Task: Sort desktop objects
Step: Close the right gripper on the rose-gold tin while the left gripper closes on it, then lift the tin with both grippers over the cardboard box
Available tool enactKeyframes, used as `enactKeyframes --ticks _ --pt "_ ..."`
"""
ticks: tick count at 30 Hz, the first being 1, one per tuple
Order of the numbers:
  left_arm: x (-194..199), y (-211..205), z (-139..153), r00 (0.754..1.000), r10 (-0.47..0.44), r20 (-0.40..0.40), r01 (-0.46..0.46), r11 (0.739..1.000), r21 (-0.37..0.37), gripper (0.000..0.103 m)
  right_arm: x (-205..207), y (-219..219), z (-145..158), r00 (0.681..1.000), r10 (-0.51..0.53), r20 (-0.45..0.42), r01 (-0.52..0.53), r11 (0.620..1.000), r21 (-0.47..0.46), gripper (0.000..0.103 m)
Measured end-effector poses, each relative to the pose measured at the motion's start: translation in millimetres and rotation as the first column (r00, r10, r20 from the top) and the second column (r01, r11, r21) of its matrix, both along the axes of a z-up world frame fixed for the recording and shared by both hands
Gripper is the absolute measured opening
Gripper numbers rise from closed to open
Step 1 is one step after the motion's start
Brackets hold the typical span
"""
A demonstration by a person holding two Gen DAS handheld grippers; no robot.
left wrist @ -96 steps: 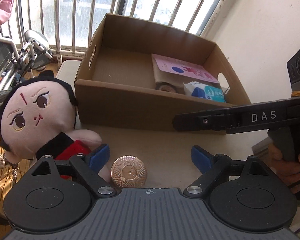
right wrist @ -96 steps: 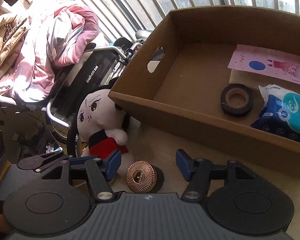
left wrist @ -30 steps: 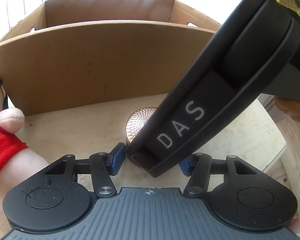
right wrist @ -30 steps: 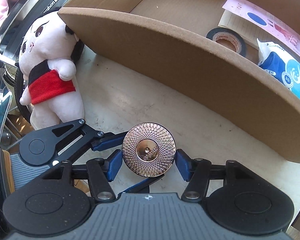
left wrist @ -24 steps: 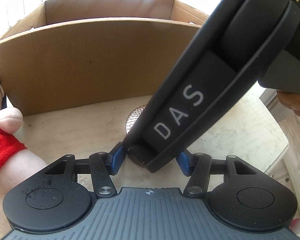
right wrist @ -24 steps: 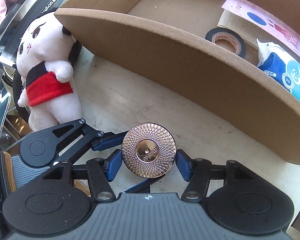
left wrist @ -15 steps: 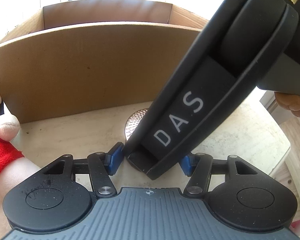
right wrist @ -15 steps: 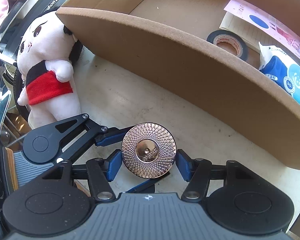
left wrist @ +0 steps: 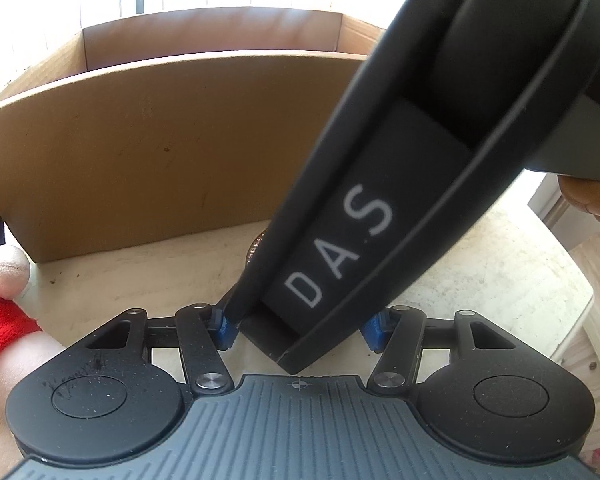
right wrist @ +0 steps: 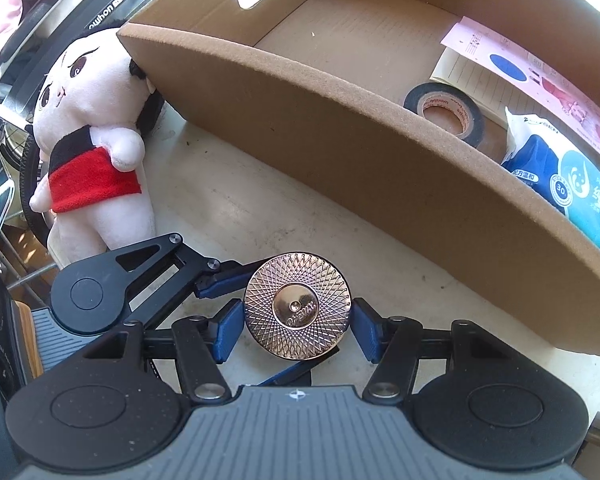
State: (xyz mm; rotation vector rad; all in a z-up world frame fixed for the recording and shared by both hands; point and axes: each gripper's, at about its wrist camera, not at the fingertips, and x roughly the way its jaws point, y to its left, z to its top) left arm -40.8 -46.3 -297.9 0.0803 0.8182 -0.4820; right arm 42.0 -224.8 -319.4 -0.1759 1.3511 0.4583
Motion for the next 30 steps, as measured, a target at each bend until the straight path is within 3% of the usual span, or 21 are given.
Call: enactKeyframes --ticks 19,23,30 --pt "-23.1 22.1 17.2 1.000 0.015 0.008 -0.015 1.000 0.005 0.057 -7.7 -28.3 19.8 1.000 -0.029 0.005 0.029 0.998 0.064 0.061" --pt "-29.1 26.2 29.9 0.999 0.023 0.025 -0.023 1.000 0.018 0.057 -5.0 -18.0 19.3 0.999 -0.027 0.025 0.024 0.995 0.092 0.061" --pt "-39.6 31.7 66.4 0.995 0.033 0.090 -0.038 0.998 0.053 0.057 -5.5 -22.5 55.3 0.996 -0.036 0.085 0.024 0.990 0.138 0.061"
